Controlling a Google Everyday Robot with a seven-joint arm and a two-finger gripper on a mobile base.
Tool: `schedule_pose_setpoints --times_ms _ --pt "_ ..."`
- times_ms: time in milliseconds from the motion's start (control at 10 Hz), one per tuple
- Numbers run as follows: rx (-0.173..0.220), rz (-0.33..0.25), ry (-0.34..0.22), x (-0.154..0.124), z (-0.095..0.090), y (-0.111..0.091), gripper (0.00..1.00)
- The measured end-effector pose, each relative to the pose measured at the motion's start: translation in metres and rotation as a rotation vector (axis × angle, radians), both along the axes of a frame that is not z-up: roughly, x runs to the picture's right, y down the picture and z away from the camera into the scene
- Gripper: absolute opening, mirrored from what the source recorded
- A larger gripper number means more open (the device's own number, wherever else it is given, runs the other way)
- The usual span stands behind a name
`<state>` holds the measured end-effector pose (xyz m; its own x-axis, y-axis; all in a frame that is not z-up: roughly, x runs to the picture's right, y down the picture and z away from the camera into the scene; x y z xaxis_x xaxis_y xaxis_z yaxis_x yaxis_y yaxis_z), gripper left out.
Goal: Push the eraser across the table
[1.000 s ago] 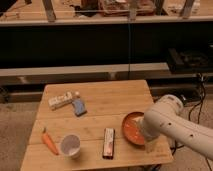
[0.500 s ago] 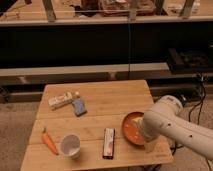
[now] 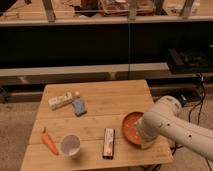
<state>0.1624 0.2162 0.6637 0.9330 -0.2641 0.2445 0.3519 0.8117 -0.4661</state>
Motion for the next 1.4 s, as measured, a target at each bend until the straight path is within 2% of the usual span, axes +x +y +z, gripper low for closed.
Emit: schedule_pose_setpoints --times_ms 400,500,800,1000,1400 --pt "-0.007 -0.009 -0.004 -0.006 0.008 0.008 0.11" --pt "-0.009 -0.013 -0.008 -0.009 0.009 0.010 0.06" --pt "-0.013 -0.014 -0.009 -0.013 0.014 0.018 0.05" --pt "-0.015 -0.008 -0.005 -0.009 0.012 0.031 0.05" --pt "-0.018 -0.011 -0.019 -0.013 0.018 0.040 0.05"
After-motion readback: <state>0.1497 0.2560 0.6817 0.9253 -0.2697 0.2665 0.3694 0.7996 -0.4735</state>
